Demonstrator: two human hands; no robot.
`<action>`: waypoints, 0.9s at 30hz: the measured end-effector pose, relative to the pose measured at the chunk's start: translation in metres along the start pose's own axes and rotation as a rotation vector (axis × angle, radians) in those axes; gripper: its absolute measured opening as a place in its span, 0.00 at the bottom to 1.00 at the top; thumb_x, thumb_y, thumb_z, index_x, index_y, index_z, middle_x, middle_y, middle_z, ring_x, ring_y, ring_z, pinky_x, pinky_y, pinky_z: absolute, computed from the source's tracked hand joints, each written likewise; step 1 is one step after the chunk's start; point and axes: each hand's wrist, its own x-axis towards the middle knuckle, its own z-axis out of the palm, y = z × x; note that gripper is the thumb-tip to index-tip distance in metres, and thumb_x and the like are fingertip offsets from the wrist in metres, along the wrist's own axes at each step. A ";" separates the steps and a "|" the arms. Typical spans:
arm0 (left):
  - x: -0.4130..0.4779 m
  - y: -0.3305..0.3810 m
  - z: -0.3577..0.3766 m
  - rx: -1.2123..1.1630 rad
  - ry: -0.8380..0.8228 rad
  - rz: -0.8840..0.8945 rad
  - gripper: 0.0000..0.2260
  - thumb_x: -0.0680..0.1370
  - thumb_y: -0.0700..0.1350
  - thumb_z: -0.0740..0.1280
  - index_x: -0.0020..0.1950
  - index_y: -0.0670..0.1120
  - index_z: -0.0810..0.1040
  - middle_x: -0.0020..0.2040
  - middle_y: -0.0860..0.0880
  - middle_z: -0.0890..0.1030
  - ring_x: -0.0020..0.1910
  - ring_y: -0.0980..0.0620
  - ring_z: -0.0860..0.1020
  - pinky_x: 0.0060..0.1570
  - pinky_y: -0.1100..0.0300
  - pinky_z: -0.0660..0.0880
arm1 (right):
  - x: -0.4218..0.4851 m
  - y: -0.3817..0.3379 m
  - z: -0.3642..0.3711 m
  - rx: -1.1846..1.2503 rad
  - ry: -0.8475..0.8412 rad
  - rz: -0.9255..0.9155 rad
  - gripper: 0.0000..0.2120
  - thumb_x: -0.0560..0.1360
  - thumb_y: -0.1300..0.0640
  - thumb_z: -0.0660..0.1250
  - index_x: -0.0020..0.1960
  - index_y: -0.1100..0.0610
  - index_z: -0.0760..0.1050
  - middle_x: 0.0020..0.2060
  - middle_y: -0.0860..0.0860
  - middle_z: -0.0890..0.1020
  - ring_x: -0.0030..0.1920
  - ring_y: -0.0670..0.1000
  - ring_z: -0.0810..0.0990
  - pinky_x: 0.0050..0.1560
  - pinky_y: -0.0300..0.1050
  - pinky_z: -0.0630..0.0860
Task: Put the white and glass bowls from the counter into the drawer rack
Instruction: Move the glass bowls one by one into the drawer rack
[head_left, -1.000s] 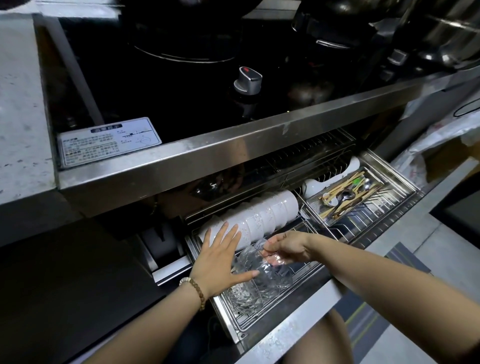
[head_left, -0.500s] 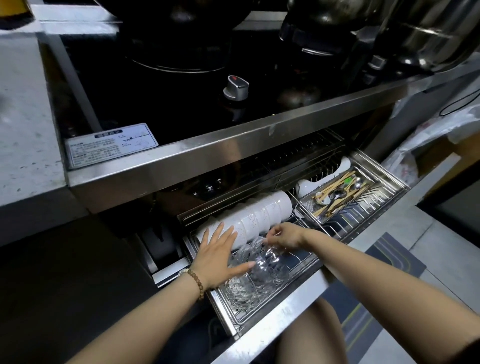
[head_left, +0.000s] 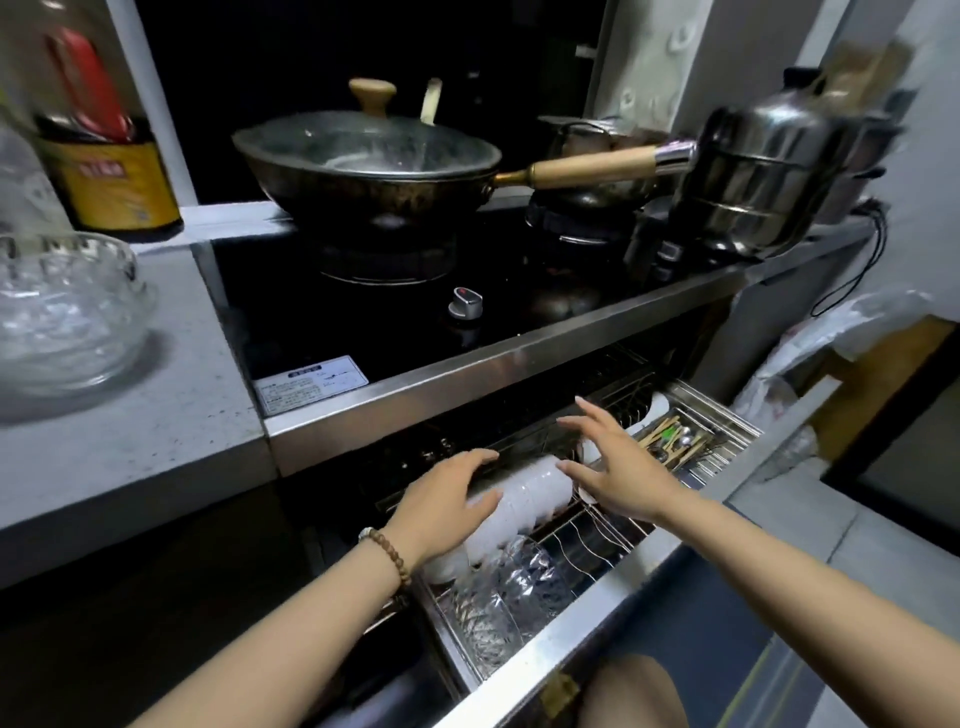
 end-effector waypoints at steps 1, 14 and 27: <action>-0.003 0.006 -0.013 -0.003 0.040 0.021 0.22 0.78 0.56 0.61 0.71 0.55 0.65 0.69 0.56 0.71 0.68 0.55 0.69 0.65 0.56 0.69 | -0.002 -0.008 -0.008 0.007 0.046 -0.026 0.27 0.76 0.48 0.65 0.72 0.48 0.62 0.77 0.45 0.51 0.75 0.50 0.59 0.73 0.48 0.61; -0.077 0.027 -0.217 0.159 0.471 0.153 0.24 0.77 0.55 0.62 0.72 0.57 0.63 0.65 0.59 0.75 0.59 0.60 0.73 0.60 0.60 0.70 | 0.027 -0.175 -0.042 0.131 0.130 -0.435 0.29 0.74 0.49 0.67 0.73 0.48 0.61 0.76 0.46 0.57 0.75 0.44 0.57 0.75 0.43 0.56; -0.147 -0.085 -0.317 0.282 0.636 -0.200 0.27 0.75 0.57 0.66 0.72 0.52 0.66 0.70 0.52 0.70 0.68 0.52 0.69 0.65 0.58 0.66 | 0.093 -0.313 0.007 0.155 -0.052 -0.553 0.32 0.75 0.48 0.66 0.75 0.48 0.58 0.75 0.46 0.60 0.74 0.46 0.60 0.71 0.39 0.58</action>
